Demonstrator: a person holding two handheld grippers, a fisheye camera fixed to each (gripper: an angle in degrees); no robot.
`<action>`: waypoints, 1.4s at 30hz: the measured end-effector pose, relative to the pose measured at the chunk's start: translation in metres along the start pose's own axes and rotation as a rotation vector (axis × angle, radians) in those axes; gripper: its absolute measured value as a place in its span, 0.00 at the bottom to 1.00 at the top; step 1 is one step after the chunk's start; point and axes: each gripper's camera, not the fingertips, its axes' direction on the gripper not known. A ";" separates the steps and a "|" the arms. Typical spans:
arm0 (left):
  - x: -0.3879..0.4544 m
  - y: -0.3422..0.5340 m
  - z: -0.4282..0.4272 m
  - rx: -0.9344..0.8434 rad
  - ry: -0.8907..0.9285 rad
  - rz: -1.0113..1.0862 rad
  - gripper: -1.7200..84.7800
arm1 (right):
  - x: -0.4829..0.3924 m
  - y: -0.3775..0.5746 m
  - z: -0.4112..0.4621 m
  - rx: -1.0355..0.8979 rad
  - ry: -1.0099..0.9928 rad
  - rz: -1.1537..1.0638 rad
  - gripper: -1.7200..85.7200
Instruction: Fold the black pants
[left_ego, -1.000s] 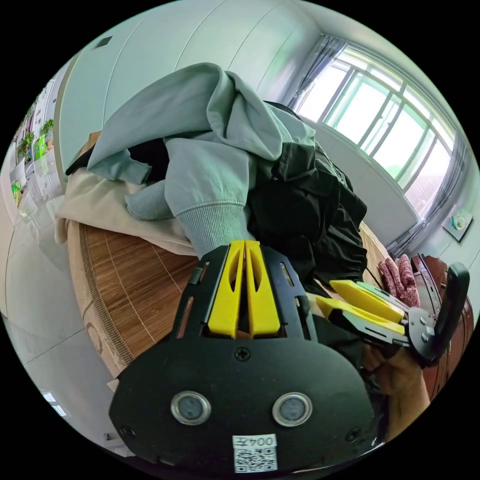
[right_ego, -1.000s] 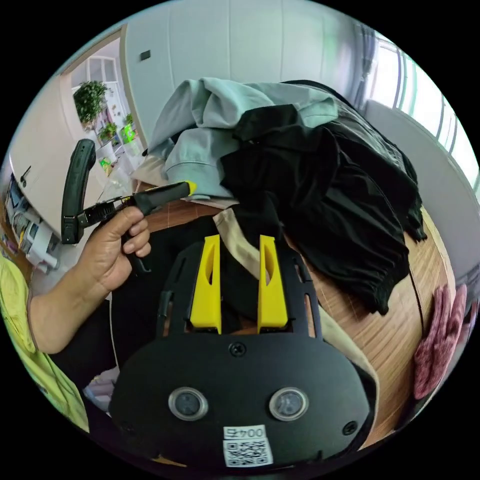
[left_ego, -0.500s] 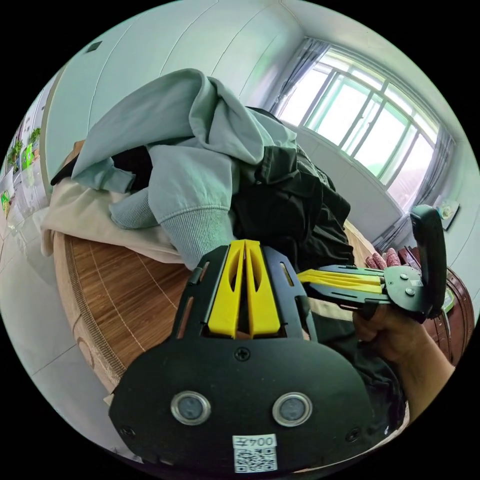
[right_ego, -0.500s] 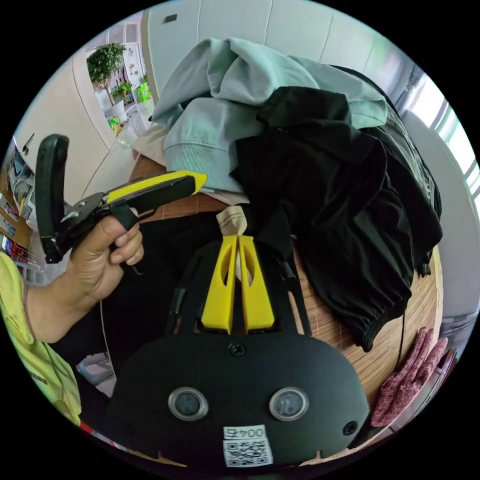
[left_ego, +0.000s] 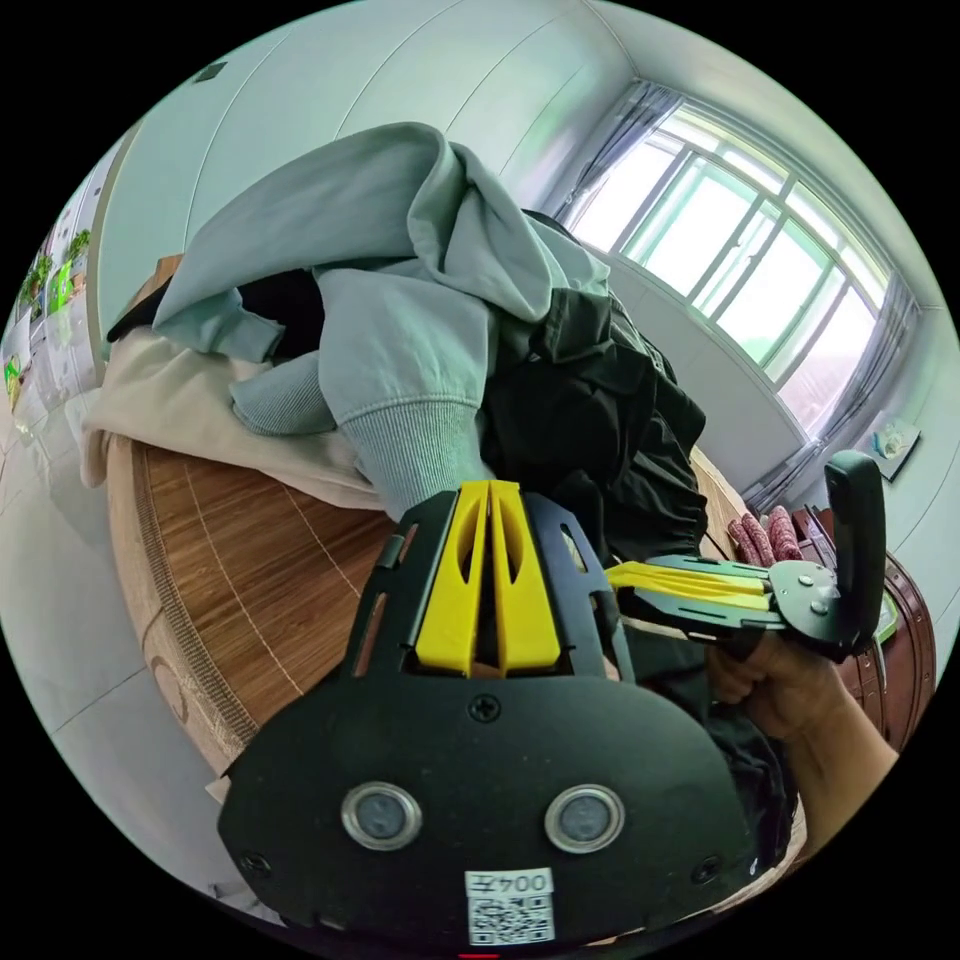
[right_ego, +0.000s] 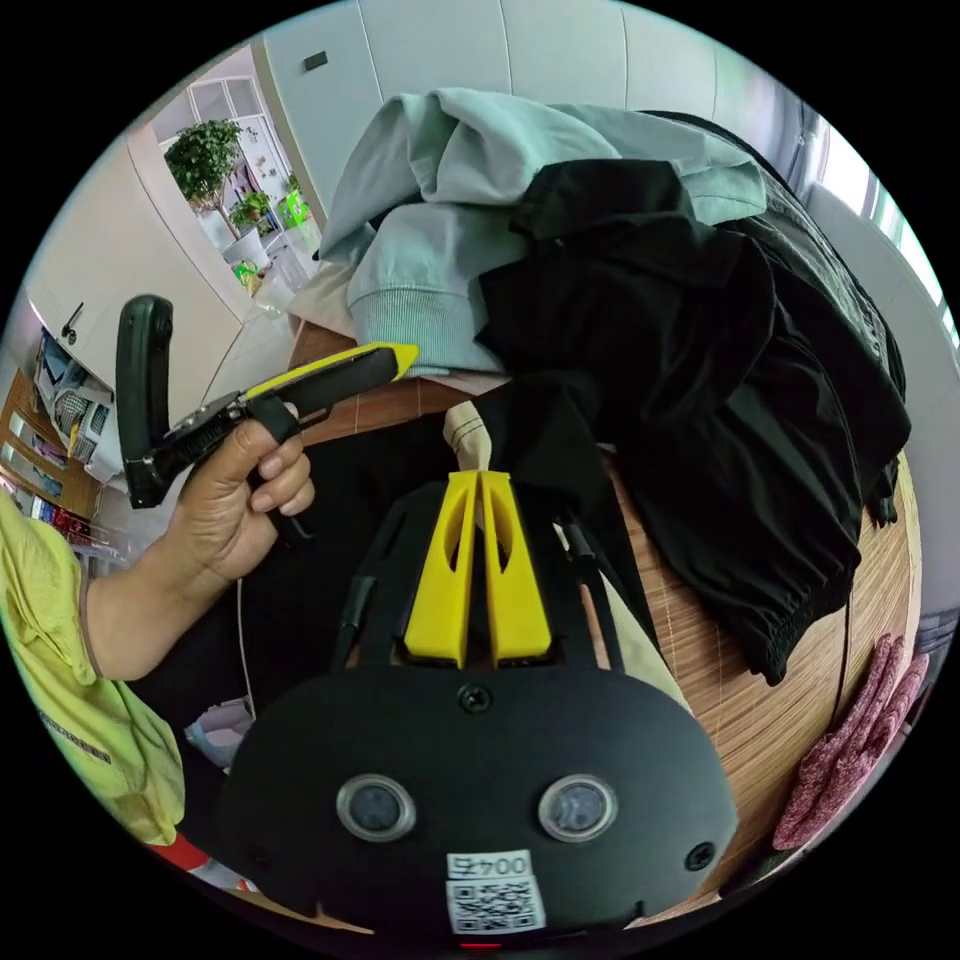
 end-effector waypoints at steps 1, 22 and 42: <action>0.002 0.003 0.001 -0.010 -0.005 -0.001 0.03 | -0.003 -0.001 0.008 -0.021 0.021 -0.014 0.05; 0.050 0.082 -0.028 0.107 0.169 0.171 0.06 | 0.001 -0.058 -0.045 -0.002 0.079 -0.056 0.02; 0.207 0.178 -0.100 -0.037 0.345 1.404 0.08 | -0.068 -0.114 -0.224 -0.020 0.338 -0.291 0.03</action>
